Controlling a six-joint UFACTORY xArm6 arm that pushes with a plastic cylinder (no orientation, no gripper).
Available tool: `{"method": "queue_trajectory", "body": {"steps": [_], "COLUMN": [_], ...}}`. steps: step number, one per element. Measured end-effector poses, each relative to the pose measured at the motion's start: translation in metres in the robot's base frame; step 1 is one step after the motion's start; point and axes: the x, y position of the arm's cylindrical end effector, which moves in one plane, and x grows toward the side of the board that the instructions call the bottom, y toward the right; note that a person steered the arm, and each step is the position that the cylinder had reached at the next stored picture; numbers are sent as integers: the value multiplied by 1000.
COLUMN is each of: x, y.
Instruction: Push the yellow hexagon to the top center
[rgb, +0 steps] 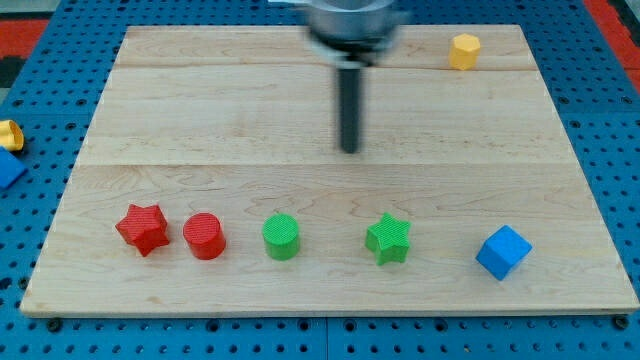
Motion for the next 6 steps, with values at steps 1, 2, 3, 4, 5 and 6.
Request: {"method": "queue_trajectory", "body": {"steps": [1,2,3,4,5,6], "x": [-30,-93,-145,-178,-189,-213], "y": [151,205,133,64,89,82]}}
